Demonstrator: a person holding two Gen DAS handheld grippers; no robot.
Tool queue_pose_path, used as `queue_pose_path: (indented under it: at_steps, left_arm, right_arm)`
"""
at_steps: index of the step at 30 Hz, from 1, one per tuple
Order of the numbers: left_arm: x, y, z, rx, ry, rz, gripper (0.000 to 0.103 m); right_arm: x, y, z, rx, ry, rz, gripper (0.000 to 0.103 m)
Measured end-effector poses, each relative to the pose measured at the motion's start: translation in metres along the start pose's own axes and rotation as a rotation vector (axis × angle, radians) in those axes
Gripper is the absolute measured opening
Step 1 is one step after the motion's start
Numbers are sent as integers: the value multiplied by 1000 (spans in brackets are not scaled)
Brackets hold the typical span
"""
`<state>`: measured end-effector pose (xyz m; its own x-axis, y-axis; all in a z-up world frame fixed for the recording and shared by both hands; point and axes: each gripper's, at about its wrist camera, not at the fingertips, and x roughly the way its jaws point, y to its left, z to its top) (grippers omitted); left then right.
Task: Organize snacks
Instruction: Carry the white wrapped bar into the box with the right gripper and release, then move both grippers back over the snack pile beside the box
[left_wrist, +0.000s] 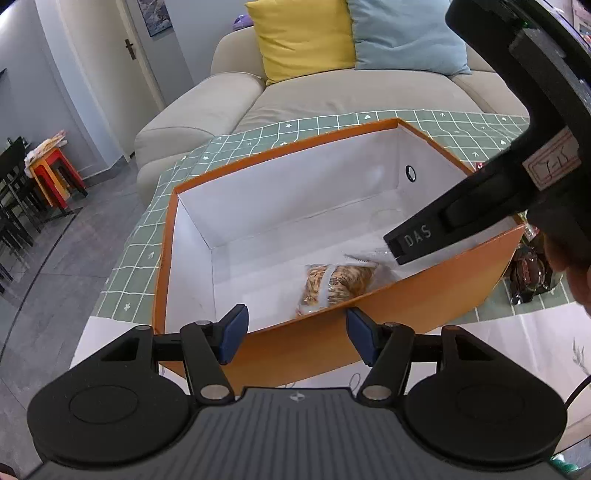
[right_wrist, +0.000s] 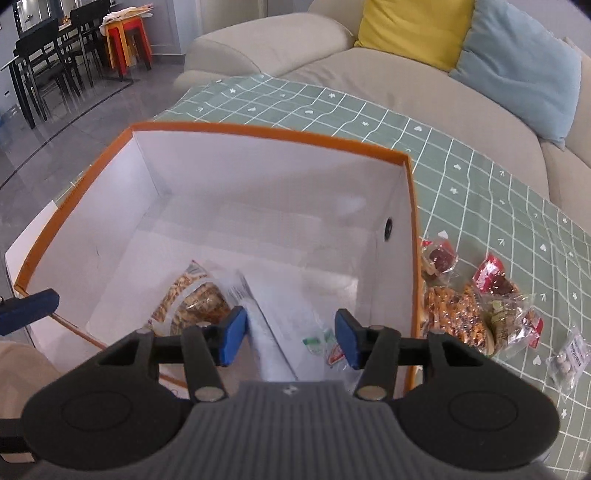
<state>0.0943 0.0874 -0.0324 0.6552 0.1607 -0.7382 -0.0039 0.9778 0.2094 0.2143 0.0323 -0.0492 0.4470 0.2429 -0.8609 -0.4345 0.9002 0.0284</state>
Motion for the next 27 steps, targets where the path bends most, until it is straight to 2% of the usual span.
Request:
queue_pose_path:
  at_steps: [5,11,15,21,27]
  left_arm:
    - [-6,6,0,-39,-15,-26,72]
    - [-24,9,2,-111,-70,-156,74]
    - [-33,0,6,-113,-121,-213,74]
    - [-46,-34,22,-45,-178,-325,76]
    - [-40,-85,49,130,-178,-380,76]
  right_arm:
    - [-10,3,0,-13,-29,9,54]
    - [-47,-16,-12,18,-143,40,63]
    - [-80,-42,-27,36,-235,26,65]
    - [-113,-98,-61,75,-309,-46,69]
    - [-112,-157,-99,96,-284,-128,69]
